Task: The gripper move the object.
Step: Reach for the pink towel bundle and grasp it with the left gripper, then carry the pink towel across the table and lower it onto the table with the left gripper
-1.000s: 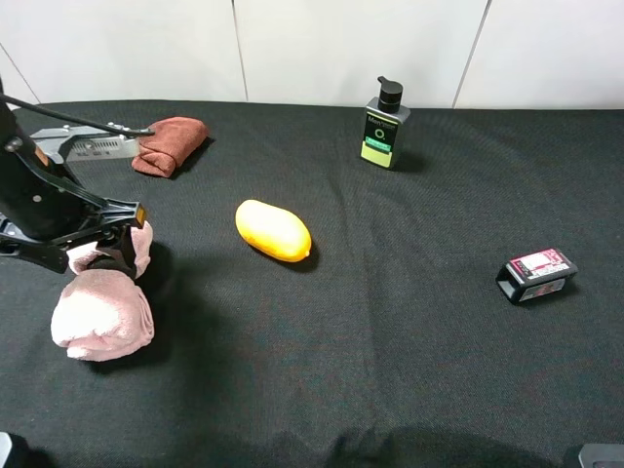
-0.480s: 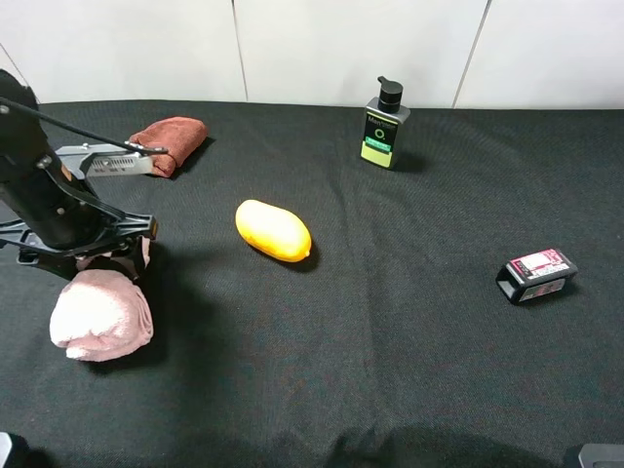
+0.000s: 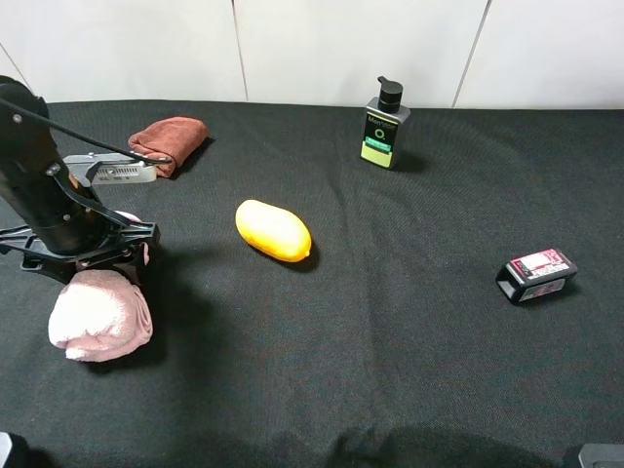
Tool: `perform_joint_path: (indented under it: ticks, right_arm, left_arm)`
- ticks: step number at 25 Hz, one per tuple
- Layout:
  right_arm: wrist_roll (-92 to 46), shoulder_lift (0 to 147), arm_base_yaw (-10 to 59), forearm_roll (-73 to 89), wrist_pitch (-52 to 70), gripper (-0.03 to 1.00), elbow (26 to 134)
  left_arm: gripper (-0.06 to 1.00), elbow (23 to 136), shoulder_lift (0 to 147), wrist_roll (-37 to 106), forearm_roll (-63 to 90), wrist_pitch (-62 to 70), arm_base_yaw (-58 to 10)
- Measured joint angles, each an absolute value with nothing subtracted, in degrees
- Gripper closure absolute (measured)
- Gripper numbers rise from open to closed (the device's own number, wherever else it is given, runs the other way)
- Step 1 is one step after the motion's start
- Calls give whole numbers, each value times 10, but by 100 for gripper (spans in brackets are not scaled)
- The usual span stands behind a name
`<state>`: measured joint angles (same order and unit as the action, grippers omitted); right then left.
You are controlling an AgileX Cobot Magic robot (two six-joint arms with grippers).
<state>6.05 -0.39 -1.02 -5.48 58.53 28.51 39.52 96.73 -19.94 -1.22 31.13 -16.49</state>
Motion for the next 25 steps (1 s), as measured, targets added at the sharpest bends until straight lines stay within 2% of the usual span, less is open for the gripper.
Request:
perform_joint_path:
  ticks: [25]
  right_arm:
    - [61,-4,-10,-55,585,34,285]
  left_arm:
    - [18,396,994,-199,-15,299,-165]
